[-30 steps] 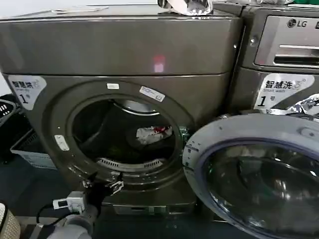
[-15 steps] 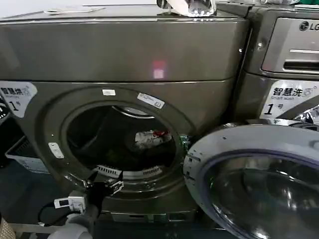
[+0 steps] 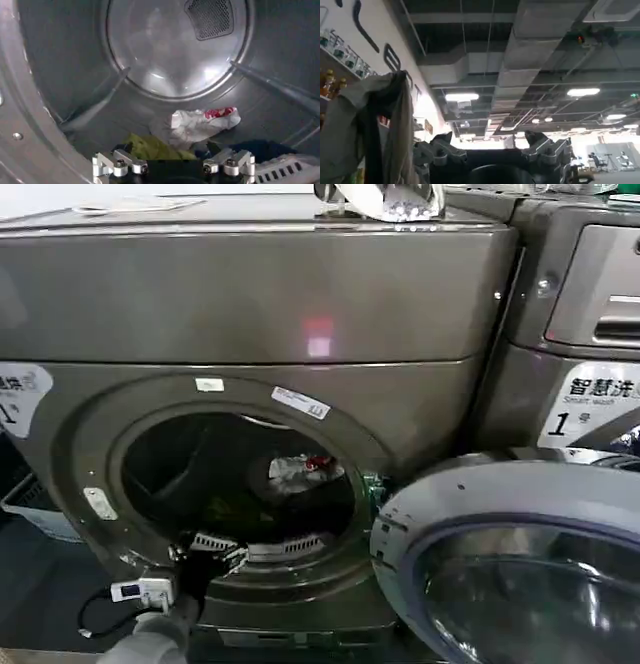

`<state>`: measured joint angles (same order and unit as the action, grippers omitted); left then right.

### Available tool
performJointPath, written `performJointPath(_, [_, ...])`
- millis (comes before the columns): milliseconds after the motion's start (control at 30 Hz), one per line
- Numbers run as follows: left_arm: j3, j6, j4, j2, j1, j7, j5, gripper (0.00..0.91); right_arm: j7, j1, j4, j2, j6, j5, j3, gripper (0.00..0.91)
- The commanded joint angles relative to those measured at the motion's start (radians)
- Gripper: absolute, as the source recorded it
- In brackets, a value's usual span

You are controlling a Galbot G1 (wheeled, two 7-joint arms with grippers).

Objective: Grasp the clothes from the dryer.

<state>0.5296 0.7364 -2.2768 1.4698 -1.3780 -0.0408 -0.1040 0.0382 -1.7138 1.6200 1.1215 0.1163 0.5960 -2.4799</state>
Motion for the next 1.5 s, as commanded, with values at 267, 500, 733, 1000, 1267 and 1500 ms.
performJointPath(267, [0.000,0.049,0.067,0.004,0.084,0.019,0.073,0.907,-0.003,0.004,0.001,0.001,-0.015,-0.001,0.007,0.907])
performJointPath(500, [0.003,0.049,0.192,0.008,0.230,0.016,0.124,0.907,-0.004,0.009,0.012,0.001,-0.017,0.000,0.018,0.907])
performJointPath(733, [-0.003,0.049,0.297,0.002,0.331,0.336,0.475,0.907,-0.004,0.010,0.016,-0.005,-0.017,0.001,0.024,0.907])
performJointPath(1000, [0.025,-0.323,0.404,-0.002,0.442,0.839,1.224,0.907,-0.007,0.012,0.021,-0.011,-0.017,0.000,0.034,0.907])
performJointPath(1267, [0.034,-0.575,0.481,-0.001,0.558,0.951,1.467,0.907,-0.010,0.015,0.020,-0.018,-0.017,-0.007,0.040,0.907])
performJointPath(1500, [0.030,-0.695,0.507,0.005,0.612,1.178,1.482,0.907,-0.011,0.008,0.017,-0.021,-0.018,-0.006,0.034,0.907])
